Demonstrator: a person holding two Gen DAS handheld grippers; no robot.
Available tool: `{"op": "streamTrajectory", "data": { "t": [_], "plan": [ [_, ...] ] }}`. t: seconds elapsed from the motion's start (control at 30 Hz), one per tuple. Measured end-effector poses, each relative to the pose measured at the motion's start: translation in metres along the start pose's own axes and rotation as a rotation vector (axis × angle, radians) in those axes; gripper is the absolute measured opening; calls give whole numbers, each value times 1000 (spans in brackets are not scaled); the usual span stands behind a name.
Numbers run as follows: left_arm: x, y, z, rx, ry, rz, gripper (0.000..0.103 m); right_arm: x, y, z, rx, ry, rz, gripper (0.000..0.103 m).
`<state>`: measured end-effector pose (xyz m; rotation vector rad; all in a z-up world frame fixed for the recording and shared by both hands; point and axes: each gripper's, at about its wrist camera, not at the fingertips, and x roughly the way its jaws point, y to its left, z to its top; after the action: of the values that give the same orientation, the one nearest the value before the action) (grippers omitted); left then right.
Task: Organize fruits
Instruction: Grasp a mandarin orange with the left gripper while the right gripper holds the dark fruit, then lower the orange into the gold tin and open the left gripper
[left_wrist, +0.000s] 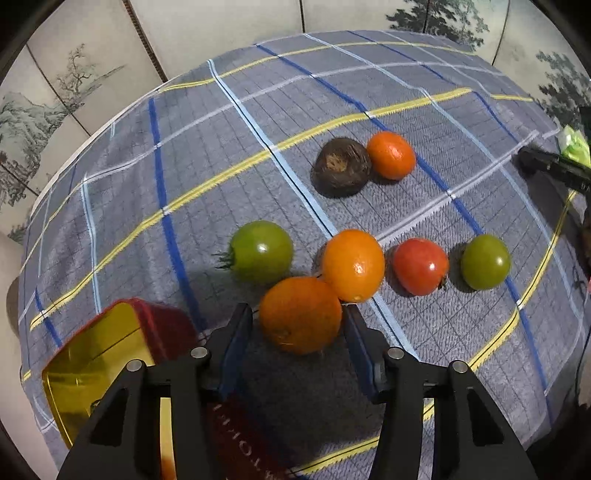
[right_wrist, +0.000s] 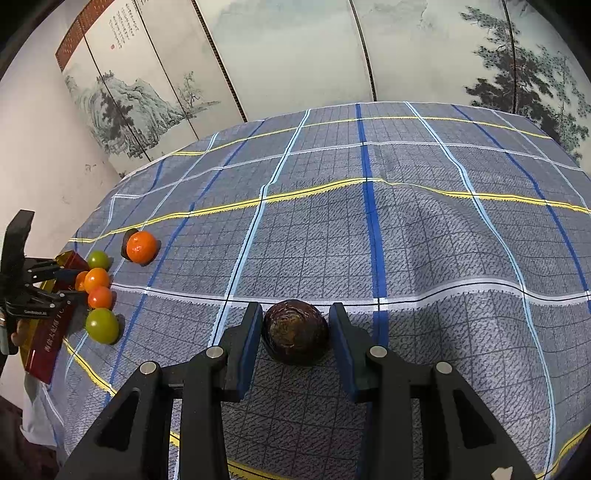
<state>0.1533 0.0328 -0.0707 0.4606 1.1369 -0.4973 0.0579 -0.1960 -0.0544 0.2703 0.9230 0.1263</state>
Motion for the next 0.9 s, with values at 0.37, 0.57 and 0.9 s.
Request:
{"op": "streamTrajectory", "data": {
  "t": [0.37,0.57,0.9],
  "plan": [
    [-58,-39,-34,-251,-162,82,41,0,0,0,5,0,-3,34],
    [-89,-70,-65,-284,-225,119,41,1,0,0,3,1,-7,34],
    [-114,-89,-92,-285,-270,188,41,2,1,0,-5,4,-22,34]
  ]
}}
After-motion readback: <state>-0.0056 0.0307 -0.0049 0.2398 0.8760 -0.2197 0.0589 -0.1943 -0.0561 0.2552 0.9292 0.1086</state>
